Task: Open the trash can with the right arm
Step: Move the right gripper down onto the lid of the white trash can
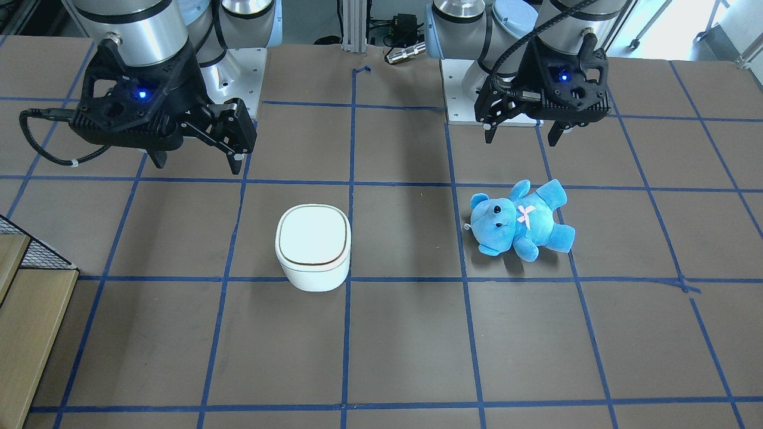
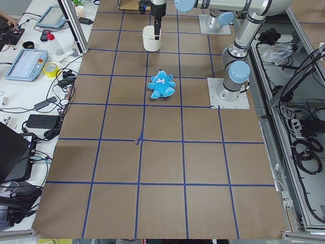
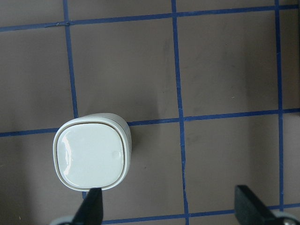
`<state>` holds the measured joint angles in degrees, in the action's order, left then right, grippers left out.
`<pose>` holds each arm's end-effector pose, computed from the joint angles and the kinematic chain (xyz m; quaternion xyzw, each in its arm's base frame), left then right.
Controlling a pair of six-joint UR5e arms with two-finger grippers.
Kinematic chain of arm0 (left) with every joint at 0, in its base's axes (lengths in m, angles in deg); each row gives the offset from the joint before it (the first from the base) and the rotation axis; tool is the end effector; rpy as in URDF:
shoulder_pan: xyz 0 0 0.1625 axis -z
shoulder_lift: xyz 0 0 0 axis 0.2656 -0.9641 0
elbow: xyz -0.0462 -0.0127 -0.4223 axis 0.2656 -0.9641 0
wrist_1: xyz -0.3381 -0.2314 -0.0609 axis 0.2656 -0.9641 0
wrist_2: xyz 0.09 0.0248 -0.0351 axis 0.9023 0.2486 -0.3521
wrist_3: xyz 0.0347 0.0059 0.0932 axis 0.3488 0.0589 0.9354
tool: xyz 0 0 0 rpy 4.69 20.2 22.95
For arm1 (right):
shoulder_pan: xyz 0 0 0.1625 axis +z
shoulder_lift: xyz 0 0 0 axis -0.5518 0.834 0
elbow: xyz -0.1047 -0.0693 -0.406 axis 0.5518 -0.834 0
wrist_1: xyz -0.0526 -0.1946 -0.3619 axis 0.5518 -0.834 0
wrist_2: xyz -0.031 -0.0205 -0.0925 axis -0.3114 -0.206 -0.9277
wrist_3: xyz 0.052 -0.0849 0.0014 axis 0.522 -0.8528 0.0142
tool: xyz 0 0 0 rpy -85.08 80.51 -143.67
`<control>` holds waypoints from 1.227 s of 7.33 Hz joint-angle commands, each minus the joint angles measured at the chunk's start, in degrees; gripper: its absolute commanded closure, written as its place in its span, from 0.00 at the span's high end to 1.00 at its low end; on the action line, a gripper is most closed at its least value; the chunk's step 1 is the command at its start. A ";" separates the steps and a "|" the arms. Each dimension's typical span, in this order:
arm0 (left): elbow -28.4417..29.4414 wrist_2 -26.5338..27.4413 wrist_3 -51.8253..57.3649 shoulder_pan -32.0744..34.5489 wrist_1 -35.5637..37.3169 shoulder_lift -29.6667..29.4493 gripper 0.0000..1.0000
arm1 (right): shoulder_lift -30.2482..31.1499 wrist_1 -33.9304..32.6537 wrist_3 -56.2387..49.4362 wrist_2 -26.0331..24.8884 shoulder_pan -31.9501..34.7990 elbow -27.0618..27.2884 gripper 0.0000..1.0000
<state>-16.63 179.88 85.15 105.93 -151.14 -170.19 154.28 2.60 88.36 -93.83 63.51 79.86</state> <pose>-0.1343 -0.4681 0.5042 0.0239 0.9995 -0.0122 0.0171 0.1974 -0.5382 0.5384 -0.0337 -0.9988 0.0344 0.0092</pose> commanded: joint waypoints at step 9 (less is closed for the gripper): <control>0.00 0.00 0.05 0.00 -0.01 0.00 1.00 | -3.85 -23.68 5.44 2.36 6.71 18.30 0.00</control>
<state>-16.63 179.88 85.16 105.95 -151.15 -170.19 151.21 -12.83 92.79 -91.47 69.44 91.58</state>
